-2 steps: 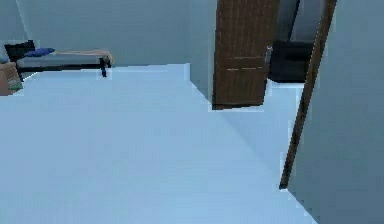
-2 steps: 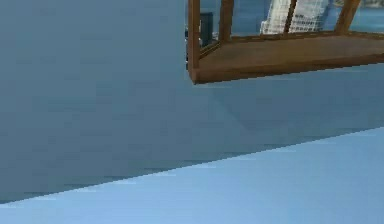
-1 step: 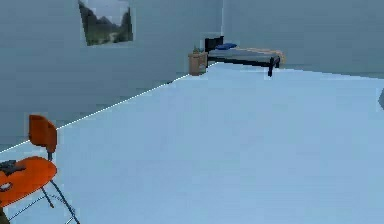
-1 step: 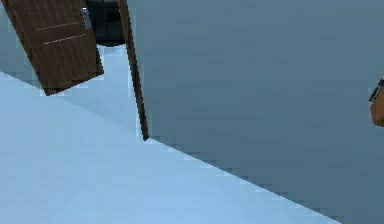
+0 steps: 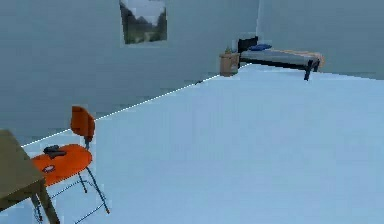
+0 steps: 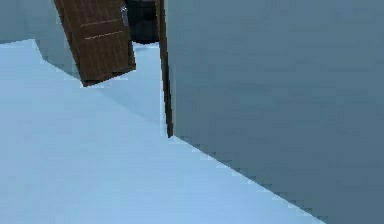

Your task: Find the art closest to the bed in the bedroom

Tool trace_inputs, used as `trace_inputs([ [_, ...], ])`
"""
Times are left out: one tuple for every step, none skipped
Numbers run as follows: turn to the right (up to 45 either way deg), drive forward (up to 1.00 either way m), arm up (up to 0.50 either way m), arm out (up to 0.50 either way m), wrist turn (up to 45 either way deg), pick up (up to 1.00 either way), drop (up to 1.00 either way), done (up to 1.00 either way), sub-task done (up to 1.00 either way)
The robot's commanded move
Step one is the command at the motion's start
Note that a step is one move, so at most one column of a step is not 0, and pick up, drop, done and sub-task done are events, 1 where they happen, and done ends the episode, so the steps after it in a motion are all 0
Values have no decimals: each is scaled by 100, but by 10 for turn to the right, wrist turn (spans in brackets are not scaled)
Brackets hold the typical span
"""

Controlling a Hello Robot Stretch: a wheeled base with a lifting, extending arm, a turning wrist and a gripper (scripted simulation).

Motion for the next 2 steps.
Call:
trace_inputs([
  [0, 100, 0, 0, 0, 0, 0, 0, 0],
  [-60, 0, 0, 0, 0, 0, 0, 0, 0],
])
